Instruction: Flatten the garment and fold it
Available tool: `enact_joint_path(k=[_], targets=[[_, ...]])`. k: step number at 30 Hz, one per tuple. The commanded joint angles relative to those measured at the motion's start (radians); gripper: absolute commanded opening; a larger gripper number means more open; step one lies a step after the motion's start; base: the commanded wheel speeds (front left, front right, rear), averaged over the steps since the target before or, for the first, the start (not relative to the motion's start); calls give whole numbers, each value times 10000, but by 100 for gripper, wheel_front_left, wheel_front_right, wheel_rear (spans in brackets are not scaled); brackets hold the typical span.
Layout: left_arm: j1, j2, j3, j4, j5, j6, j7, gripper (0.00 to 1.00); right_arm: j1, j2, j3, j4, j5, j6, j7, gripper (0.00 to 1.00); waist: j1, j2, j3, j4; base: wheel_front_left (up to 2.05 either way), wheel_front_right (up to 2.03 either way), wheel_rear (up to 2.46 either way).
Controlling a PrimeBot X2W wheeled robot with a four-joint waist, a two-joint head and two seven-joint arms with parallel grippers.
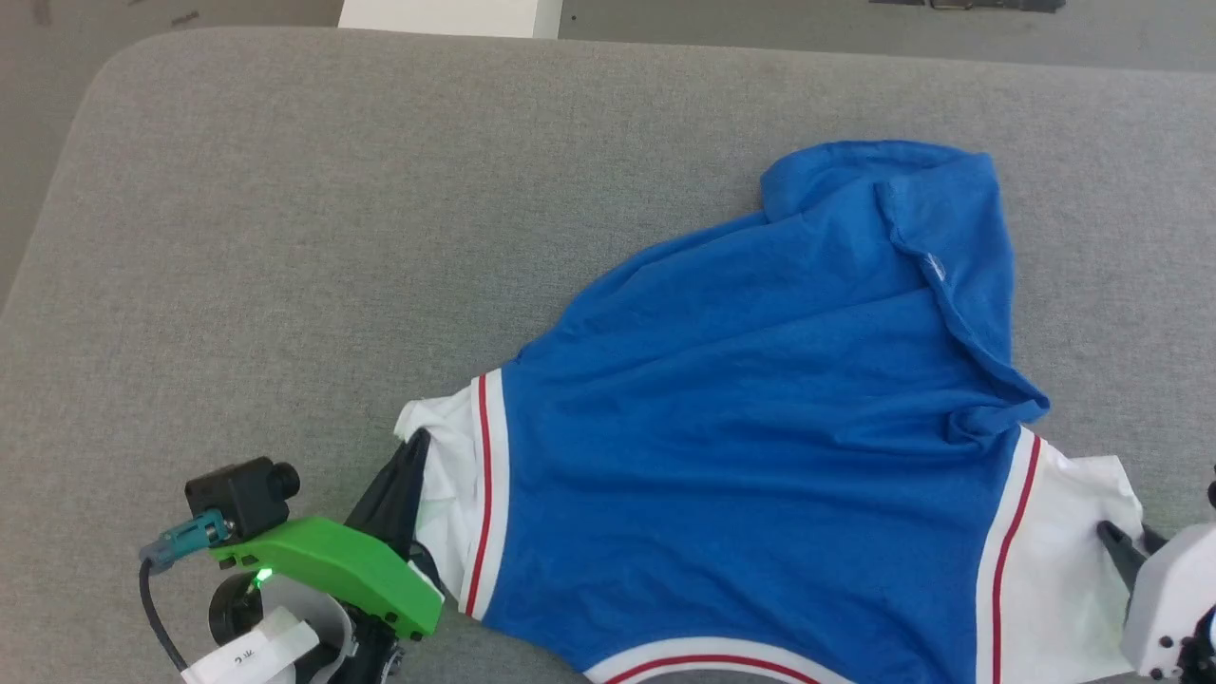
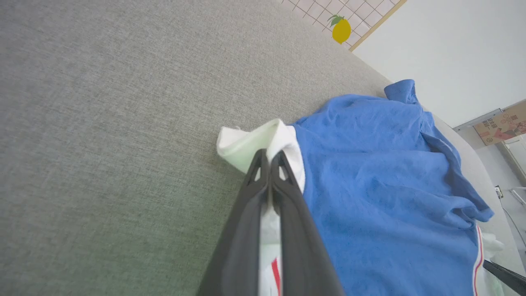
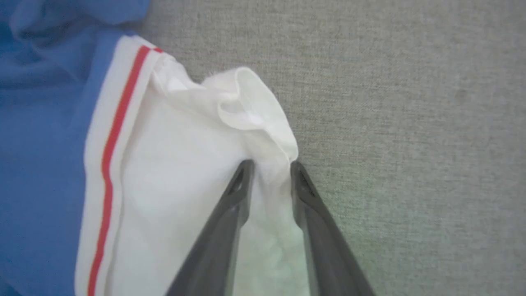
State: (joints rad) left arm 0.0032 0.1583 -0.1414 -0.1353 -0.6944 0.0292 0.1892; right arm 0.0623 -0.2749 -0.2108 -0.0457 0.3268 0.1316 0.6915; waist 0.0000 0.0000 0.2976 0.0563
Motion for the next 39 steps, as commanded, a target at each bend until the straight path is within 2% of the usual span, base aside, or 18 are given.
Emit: enact_joint_path(k=[1,6,14,18,23,27,31,34,39], targets=[[-79,63,29,-15,65,50,-6,0,59,275,157,199,102,-9,-79,0,0,0,-95,-45,0,0,0],[112,-80,126,-17,-270,-36,-131,0,-100,539,-245,-183,211,-9,-917,0,0,0,-422,-194,0,0,0],[88,-284,346,-133,-595,-225,-651,0,-897,1715,-708,-1165,897,-9,-2387,0,0,0,-1046,-502,0,0,0],[-786,-194,395,-190,-132,-192,-1039,0,-1788,1944,-488,-1650,1115,-9,-2794,0,0,0,-1242,-624,0,0,0],[-2595,-86,199,76,269,-94,-778,0,-3453,1892,-46,-1779,1065,-9,-2851,0,0,0,-1611,-692,0,0,0],[-4360,-109,60,443,354,52,-265,0,-5066,1581,543,-1482,888,-9,-2742,0,0,0,-1950,-729,0,0,0],[-6070,-292,65,939,154,367,381,0,-6683,1534,824,-733,844,-9,-2437,0,0,0,-2219,-771,0,0,0],[-7352,-170,107,1615,190,570,881,0,-7895,1236,1062,54,465,-9,-2340,0,0,0,-2368,-807,0,0,0],[-9055,133,76,2947,411,922,1686,0,-9580,1263,1178,1624,90,-9,-2034,0,0,0,-2390,-949,0,0,0]])
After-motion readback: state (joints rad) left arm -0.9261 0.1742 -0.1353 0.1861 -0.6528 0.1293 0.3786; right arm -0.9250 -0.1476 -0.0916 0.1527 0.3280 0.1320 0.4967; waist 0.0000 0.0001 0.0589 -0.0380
